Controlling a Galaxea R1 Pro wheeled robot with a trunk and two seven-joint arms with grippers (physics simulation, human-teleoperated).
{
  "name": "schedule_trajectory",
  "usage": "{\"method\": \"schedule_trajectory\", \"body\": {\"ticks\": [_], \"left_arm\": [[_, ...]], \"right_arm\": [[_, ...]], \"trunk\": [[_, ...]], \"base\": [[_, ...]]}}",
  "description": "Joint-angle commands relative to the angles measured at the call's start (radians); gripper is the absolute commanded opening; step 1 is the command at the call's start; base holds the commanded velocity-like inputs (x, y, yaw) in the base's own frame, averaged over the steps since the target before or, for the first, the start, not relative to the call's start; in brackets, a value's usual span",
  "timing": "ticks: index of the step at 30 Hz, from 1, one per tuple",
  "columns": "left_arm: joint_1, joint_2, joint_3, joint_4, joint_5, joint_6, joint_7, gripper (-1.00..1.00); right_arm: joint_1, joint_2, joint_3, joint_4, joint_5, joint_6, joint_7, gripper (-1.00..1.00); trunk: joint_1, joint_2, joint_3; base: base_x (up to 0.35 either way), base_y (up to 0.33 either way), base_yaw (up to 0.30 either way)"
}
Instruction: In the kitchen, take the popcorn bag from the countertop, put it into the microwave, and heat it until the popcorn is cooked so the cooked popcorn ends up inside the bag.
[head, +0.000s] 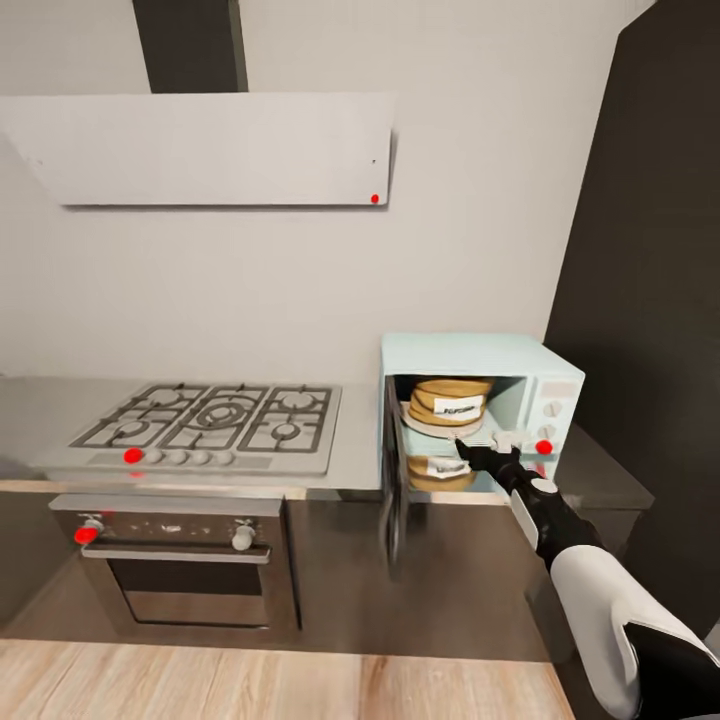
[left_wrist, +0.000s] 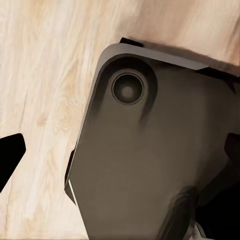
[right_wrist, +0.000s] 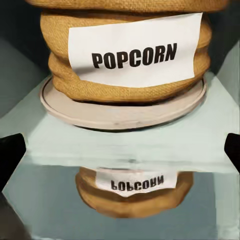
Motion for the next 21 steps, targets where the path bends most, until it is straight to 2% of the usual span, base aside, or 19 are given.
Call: {"method": "schedule_trajectory", "body": {"ticks": [1, 3, 6, 7, 8, 9, 11, 13, 14, 16, 17, 18, 21], "left_arm": [[0.000, 0.000, 0.001, 0.000, 0.003, -0.003, 0.002, 1.00], [0.000, 0.000, 0.001, 0.000, 0.003, -0.003, 0.002, 1.00], [0.000, 0.000, 0.001, 0.000, 0.003, -0.003, 0.002, 1.00], [0.000, 0.000, 0.001, 0.000, 0.003, -0.004, 0.002, 1.00], [0.000, 0.000, 0.001, 0.000, 0.003, -0.004, 0.002, 1.00], [0.000, 0.000, 0.001, 0.000, 0.003, -0.004, 0.002, 1.00], [0.000, 0.000, 0.001, 0.000, 0.003, -0.003, 0.002, 1.00], [0.000, 0.000, 0.001, 0.000, 0.003, -0.004, 0.002, 1.00], [0.000, 0.000, 0.000, 0.001, 0.003, -0.004, 0.002, 1.00], [0.000, 0.001, -0.002, 0.001, 0.003, -0.004, 0.001, 1.00], [0.000, 0.001, -0.001, 0.001, 0.003, -0.003, 0.001, 1.00], [0.000, 0.001, -0.001, 0.001, 0.003, -0.004, 0.001, 1.00], [0.000, 0.001, -0.001, 0.001, 0.003, -0.003, 0.001, 1.00]], "right_arm": [[-0.001, -0.001, -0.007, -0.004, 0.012, 0.023, 0.010, 1.00], [-0.001, -0.002, -0.007, -0.049, 0.013, 0.134, 0.012, 1.00], [0.000, -0.004, -0.007, -0.160, 0.013, 0.385, 0.015, 1.00], [0.006, -0.004, -0.007, -0.221, 0.013, 0.497, 0.016, 1.00], [0.038, -0.004, -0.007, -0.315, 0.013, 0.644, 0.016, 1.00], [0.065, -0.004, -0.007, -0.364, 0.013, 0.705, 0.015, 1.00], [0.162, -0.009, -0.007, -0.496, 0.022, 0.827, 0.014, 1.00], [0.217, -0.018, -0.007, -0.534, 0.050, 0.862, 0.011, 1.00], [0.235, -0.028, -0.008, -0.517, 0.069, 0.869, 0.010, 1.00], [0.255, -0.055, -0.008, -0.399, 0.090, 0.864, 0.006, 1.00], [0.259, -0.073, -0.008, -0.308, 0.095, 0.848, 0.003, 1.00], [0.261, -0.096, -0.008, -0.128, 0.100, 0.749, 0.000, 1.00], [0.263, -0.112, -0.005, 0.220, 0.100, 0.462, -0.060, 1.00]], "trunk": [[-0.001, -0.001, -0.001], [-0.001, -0.001, -0.001], [-0.001, -0.001, -0.001], [-0.001, -0.001, -0.001], [-0.001, -0.001, -0.001], [-0.001, -0.001, -0.001], [-0.001, -0.001, -0.001], [-0.001, -0.001, -0.001], [-0.001, -0.001, -0.001], [-0.001, -0.001, -0.001], [-0.001, -0.001, -0.001], [-0.001, -0.001, -0.001], [-0.001, -0.001, -0.001]], "base": [[-0.333, 0.000, 0.000], [-0.328, 0.000, 0.000], [-0.296, 0.000, 0.000], [-0.284, 0.000, 0.000], [-0.282, 0.000, 0.000], [-0.279, 0.000, 0.000], [-0.254, 0.000, 0.000], [-0.145, 0.000, 0.000], [-0.051, 0.000, 0.000], [-0.017, 0.000, 0.000], [-0.007, 0.000, 0.000], [-0.002, 0.000, 0.000], [0.000, 0.000, 0.000]]}}
